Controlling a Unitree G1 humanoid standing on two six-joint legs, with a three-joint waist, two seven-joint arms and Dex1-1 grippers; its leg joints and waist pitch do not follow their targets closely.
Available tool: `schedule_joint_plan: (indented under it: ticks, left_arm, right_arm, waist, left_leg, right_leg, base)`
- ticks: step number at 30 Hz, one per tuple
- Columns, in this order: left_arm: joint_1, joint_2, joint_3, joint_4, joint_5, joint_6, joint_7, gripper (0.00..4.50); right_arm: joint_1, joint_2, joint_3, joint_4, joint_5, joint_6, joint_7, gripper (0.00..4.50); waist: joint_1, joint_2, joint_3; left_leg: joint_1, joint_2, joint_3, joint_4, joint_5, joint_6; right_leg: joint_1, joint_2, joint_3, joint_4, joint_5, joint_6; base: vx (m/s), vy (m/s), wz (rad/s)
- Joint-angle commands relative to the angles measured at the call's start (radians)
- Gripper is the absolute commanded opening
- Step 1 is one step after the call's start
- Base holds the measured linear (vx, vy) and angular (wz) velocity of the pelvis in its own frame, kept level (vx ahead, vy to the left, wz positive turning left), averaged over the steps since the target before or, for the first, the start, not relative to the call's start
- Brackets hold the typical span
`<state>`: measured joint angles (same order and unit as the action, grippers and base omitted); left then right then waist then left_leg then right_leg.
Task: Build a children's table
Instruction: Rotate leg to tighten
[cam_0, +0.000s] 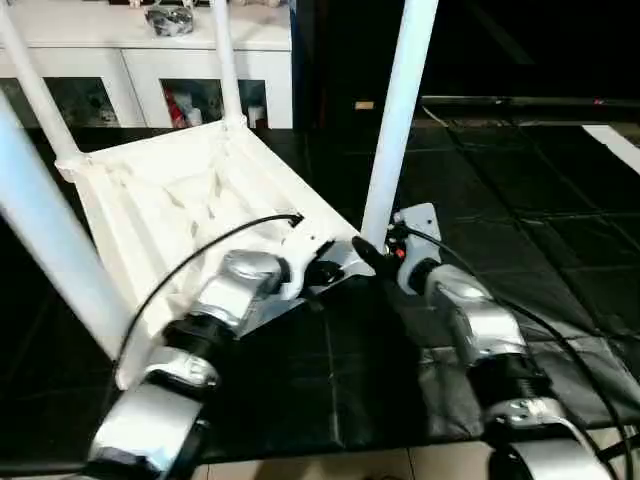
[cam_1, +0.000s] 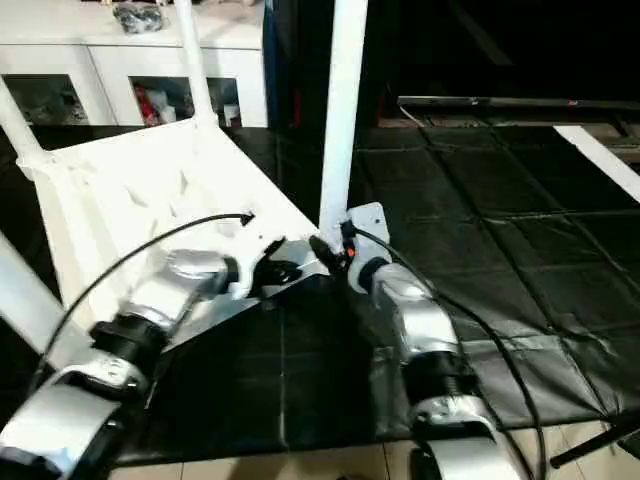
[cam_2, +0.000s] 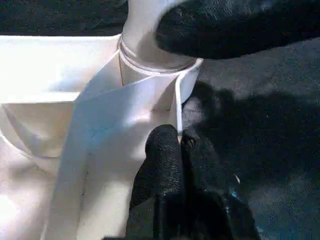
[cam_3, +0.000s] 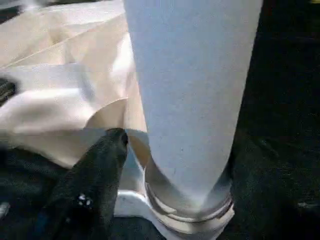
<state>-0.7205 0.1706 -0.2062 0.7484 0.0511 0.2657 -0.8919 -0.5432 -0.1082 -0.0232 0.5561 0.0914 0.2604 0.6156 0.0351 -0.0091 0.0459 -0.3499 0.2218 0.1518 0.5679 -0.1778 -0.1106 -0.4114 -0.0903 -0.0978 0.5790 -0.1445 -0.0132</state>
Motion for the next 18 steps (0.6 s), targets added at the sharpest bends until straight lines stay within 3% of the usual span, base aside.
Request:
schedule_joint_plan:
  ticks: [1,3,8,12,15,18]
  left_arm:
    - [-0.004,0.004,-0.024,-0.038,-0.018,-0.032,-0.063,0.00]
    - [0.008,0.029,-0.034,-0.050,-0.022,-0.041,-0.119,0.00]
    - [0.029,0.112,-0.089,-0.068,-0.010,-0.112,-0.301,0.00]
    - [0.036,0.143,-0.111,-0.083,-0.016,-0.130,-0.378,0.00]
    - [0.043,0.171,-0.133,-0.102,-0.026,-0.156,-0.458,0.00]
    - [0.046,0.193,-0.155,-0.121,-0.041,-0.176,-0.544,0.00]
  right_arm:
    - [0.014,-0.007,0.048,-0.012,0.026,0.034,0.078,3.68]
    - [0.017,-0.047,0.056,-0.025,0.041,0.036,0.160,3.77]
    - [0.013,-0.168,0.097,-0.003,0.042,-0.045,0.404,4.10]
    - [0.008,-0.203,0.122,0.012,0.038,-0.080,0.492,4.10]
    - [0.001,-0.226,0.136,0.023,0.053,-0.096,0.571,4.10]
    - [-0.022,-0.239,0.130,0.056,0.083,-0.110,0.652,4.10]
  waist:
    - [0.010,-0.003,-0.068]
    - [0.015,-0.003,-0.072]
    - [0.028,-0.001,-0.074]
    - [0.042,0.000,-0.068]
    - [0.055,-0.002,-0.066]
    - [0.060,-0.001,-0.069]
  left_leg:
    - [-0.007,-0.003,0.022,-0.057,-0.193,0.081]
    - [-0.011,-0.002,0.022,-0.055,-0.152,0.086]
    - [-0.003,0.003,0.027,-0.051,-0.127,0.111]
    - [-0.001,0.009,0.033,-0.053,-0.179,0.093]
    - [0.008,0.011,0.037,-0.055,-0.203,0.071]
    - [0.003,0.012,0.037,-0.054,-0.189,0.072]
  right_leg:
    - [0.062,-0.042,0.042,-0.066,-0.261,-0.203]
    - [0.069,-0.041,0.041,-0.055,-0.200,-0.218]
    - [0.064,-0.039,0.042,-0.041,-0.097,-0.266]
    - [0.062,-0.042,0.042,-0.045,-0.168,-0.257]
    - [0.055,-0.043,0.046,-0.050,-0.212,-0.245]
    - [0.058,-0.043,0.047,-0.044,-0.194,-0.247]
  base:
    - [0.000,0.000,0.00]
    - [0.000,0.000,0.00]
    - [0.000,0.000,0.00]
    - [0.000,0.000,0.00]
    - [0.000,0.000,0.00]
    - [0.000,0.000,0.00]
